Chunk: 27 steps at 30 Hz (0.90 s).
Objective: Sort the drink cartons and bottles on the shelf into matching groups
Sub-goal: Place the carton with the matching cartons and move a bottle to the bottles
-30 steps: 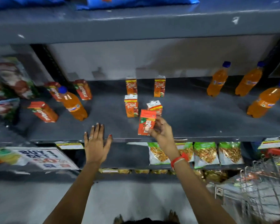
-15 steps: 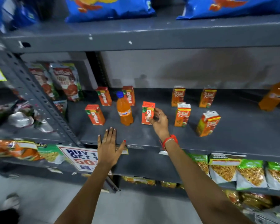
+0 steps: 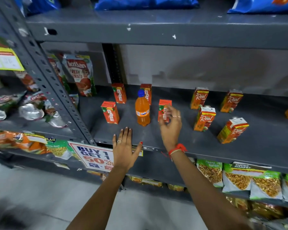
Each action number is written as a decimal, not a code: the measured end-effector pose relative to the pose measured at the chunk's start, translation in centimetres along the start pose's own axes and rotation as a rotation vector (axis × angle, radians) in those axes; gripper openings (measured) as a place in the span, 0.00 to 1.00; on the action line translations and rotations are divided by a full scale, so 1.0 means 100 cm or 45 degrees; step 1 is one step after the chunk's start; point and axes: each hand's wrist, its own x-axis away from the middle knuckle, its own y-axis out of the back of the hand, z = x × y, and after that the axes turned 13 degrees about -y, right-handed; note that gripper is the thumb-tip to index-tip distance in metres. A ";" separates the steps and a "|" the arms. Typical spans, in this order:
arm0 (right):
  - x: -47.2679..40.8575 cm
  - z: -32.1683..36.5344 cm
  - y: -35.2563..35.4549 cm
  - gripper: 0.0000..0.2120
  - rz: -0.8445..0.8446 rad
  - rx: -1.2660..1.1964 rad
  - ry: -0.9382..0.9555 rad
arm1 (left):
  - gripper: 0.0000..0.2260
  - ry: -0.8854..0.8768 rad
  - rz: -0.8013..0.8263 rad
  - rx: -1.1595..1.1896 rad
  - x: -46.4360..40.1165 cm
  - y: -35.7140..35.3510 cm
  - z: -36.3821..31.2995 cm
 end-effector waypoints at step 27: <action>0.027 -0.013 0.156 0.30 -0.197 0.175 -0.193 | 0.28 -0.221 0.145 0.038 -0.015 -0.037 -0.144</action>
